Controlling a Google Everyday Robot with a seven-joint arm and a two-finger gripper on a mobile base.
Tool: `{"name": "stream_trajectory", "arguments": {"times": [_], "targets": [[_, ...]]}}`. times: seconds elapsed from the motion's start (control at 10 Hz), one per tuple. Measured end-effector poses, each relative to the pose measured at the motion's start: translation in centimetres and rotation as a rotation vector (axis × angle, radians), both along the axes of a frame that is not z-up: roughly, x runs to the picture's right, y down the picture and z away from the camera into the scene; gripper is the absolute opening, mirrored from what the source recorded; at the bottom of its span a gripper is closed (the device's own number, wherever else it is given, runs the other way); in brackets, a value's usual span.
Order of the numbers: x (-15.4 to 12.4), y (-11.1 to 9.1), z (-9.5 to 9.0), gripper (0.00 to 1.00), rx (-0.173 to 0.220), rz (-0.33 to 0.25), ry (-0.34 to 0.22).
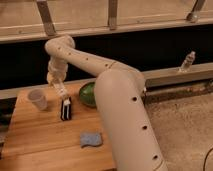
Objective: Place the bottle in the ceramic bowl
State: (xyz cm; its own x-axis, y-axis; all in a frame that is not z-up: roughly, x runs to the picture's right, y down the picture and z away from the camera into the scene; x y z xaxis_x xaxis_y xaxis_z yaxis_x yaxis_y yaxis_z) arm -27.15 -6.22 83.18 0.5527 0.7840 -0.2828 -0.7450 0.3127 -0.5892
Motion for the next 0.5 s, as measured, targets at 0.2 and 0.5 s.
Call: {"name": "stream_trajectory", "arguments": {"times": [0.2, 0.5], "targets": [[4.4, -3.5, 1.6, 0.00, 0.000, 0.064, 0.054], [5.6, -4.5, 2.0, 0.00, -0.001, 0.089, 0.080]]}}
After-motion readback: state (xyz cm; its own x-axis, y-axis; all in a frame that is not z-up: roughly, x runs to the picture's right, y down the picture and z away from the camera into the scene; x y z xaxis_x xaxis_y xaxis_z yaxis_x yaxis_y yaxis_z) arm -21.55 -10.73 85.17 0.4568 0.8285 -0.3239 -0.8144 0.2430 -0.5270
